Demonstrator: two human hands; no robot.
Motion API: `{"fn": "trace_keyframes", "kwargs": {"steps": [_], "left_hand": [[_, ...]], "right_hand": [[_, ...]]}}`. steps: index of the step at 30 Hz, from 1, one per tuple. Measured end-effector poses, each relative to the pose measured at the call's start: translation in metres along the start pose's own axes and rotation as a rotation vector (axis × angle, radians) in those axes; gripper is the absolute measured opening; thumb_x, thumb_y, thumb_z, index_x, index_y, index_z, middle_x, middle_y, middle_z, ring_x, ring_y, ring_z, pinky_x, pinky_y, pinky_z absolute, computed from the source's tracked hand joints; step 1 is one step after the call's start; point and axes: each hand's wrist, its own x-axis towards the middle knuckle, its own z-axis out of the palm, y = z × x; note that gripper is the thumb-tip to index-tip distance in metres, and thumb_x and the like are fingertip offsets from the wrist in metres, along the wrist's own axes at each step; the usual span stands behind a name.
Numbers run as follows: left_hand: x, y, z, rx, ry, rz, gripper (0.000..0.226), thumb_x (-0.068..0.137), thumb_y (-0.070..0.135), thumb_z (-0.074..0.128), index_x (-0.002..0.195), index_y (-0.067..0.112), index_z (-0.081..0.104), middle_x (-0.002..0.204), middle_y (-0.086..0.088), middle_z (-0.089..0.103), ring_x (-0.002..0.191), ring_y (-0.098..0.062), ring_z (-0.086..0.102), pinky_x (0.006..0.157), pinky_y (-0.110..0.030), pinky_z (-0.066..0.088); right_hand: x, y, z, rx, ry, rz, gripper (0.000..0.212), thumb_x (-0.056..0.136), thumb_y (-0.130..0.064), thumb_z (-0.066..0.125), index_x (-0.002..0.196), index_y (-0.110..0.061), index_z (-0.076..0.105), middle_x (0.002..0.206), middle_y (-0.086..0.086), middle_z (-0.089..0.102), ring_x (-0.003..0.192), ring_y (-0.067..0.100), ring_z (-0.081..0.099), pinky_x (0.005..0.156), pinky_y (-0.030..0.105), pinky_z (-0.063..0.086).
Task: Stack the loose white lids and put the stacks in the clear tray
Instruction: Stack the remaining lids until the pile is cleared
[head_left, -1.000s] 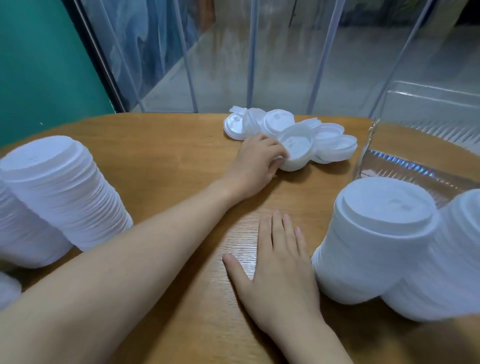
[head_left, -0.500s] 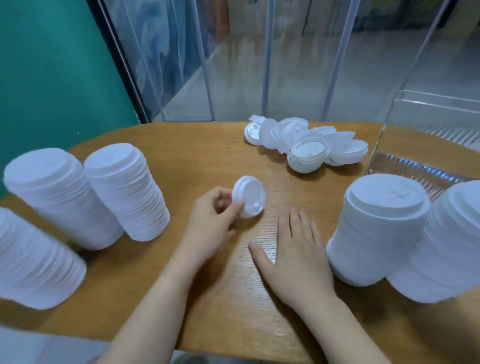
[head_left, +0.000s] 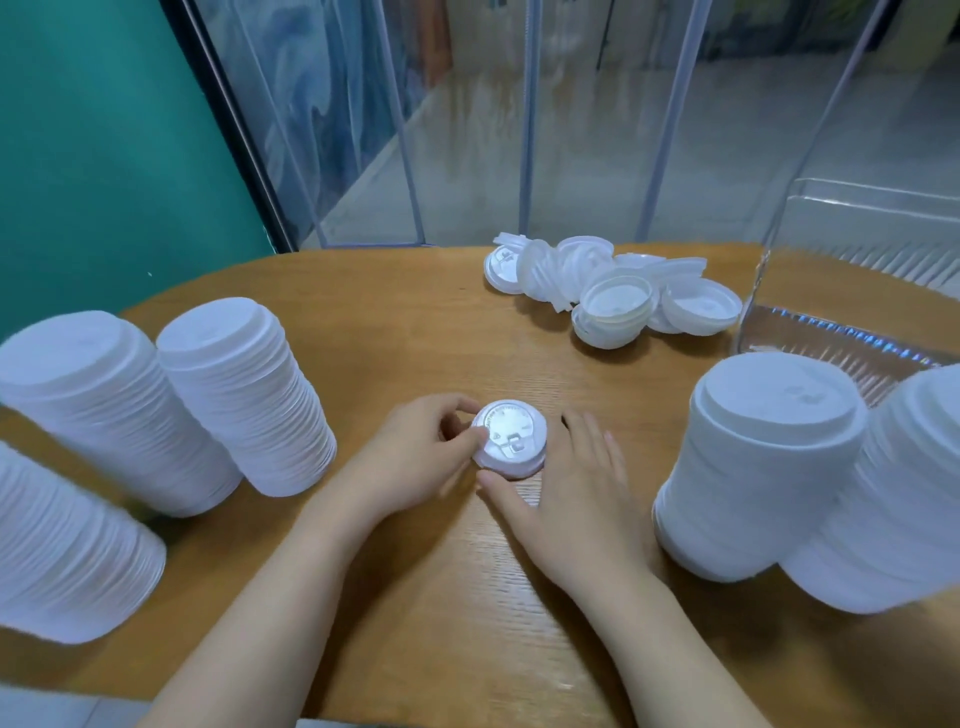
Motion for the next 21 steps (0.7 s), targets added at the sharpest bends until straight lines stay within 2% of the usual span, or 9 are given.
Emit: {"fn": "trace_keyframes", "kwargs": {"steps": [2, 4, 6, 8, 10, 15, 17, 21], "left_hand": [[0.015, 0.001, -0.009, 0.072, -0.069, -0.013, 0.008, 0.097, 0.032, 0.066, 0.103, 0.034, 0.072, 0.072, 0.009, 0.059, 0.061, -0.001, 0.051, 0.059, -0.015, 0.038], [0.035, 0.007, -0.016, 0.145, -0.118, -0.005, 0.009, 0.097, 0.033, 0.066, 0.102, 0.031, 0.074, 0.071, 0.008, 0.058, 0.067, -0.008, 0.052, 0.061, -0.020, 0.039], [0.057, 0.020, -0.019, 0.189, -0.107, 0.043, 0.011, 0.099, 0.030, 0.066, 0.104, 0.026, 0.075, 0.075, 0.008, 0.063, 0.070, -0.010, 0.057, 0.059, -0.013, 0.039], [0.081, 0.034, -0.020, 0.138, -0.053, 0.121, 0.013, 0.100, 0.027, 0.064, 0.106, 0.025, 0.075, 0.086, 0.005, 0.070, 0.072, -0.011, 0.062, 0.059, -0.008, 0.041], [0.103, 0.046, -0.015, 0.052, -0.017, 0.212, 0.016, 0.101, 0.027, 0.064, 0.112, 0.026, 0.075, 0.099, 0.006, 0.070, 0.074, -0.008, 0.059, 0.065, -0.009, 0.043], [0.143, 0.071, 0.019, -0.019, -0.072, 0.360, 0.032, 0.093, 0.029, 0.076, 0.125, 0.032, 0.071, 0.113, 0.007, 0.059, 0.090, -0.010, 0.057, 0.079, -0.007, 0.042], [0.155, 0.075, 0.032, 0.022, -0.051, 0.401, 0.035, 0.090, 0.032, 0.080, 0.124, 0.032, 0.072, 0.109, 0.007, 0.054, 0.091, -0.008, 0.054, 0.084, -0.017, 0.044], [0.172, 0.077, 0.047, 0.196, 0.021, 0.476, 0.028, 0.091, 0.037, 0.077, 0.118, 0.031, 0.074, 0.094, 0.010, 0.045, 0.087, -0.008, 0.048, 0.082, -0.033, 0.046]], "right_hand": [[0.001, 0.000, 0.003, 0.005, 0.046, 0.018, 0.086, 0.090, -0.079, 0.036, 0.147, -0.015, 0.043, 0.155, 0.006, 0.042, 0.149, 0.022, 0.029, 0.124, 0.033, 0.012], [0.005, 0.001, 0.005, 0.014, 0.086, 0.027, 0.081, 0.087, -0.076, 0.032, 0.136, -0.015, 0.052, 0.142, 0.007, 0.052, 0.139, 0.025, 0.041, 0.118, 0.034, 0.022], [0.012, 0.006, 0.007, 0.027, 0.110, 0.035, 0.074, 0.085, -0.071, 0.035, 0.128, -0.015, 0.056, 0.130, 0.005, 0.056, 0.129, 0.026, 0.049, 0.113, 0.036, 0.032], [0.018, 0.010, 0.008, 0.043, 0.104, 0.058, 0.074, 0.085, -0.069, 0.036, 0.131, -0.014, 0.056, 0.133, 0.006, 0.055, 0.130, 0.027, 0.049, 0.113, 0.040, 0.036], [0.023, 0.013, 0.010, 0.052, 0.113, 0.091, 0.072, 0.088, -0.067, 0.042, 0.134, -0.014, 0.054, 0.136, 0.006, 0.054, 0.131, 0.027, 0.048, 0.112, 0.042, 0.038], [0.029, 0.017, 0.016, 0.124, 0.236, 0.171, 0.057, 0.090, -0.055, 0.053, 0.128, -0.013, 0.058, 0.130, 0.007, 0.057, 0.126, 0.029, 0.052, 0.106, 0.045, 0.044], [0.031, 0.019, 0.017, 0.122, 0.252, 0.177, 0.055, 0.090, -0.052, 0.055, 0.126, -0.011, 0.060, 0.131, 0.008, 0.058, 0.126, 0.031, 0.053, 0.105, 0.047, 0.045], [0.037, 0.021, 0.017, 0.128, 0.289, 0.185, 0.054, 0.086, -0.054, 0.052, 0.117, -0.011, 0.060, 0.121, 0.006, 0.057, 0.116, 0.030, 0.055, 0.099, 0.045, 0.047]]}}
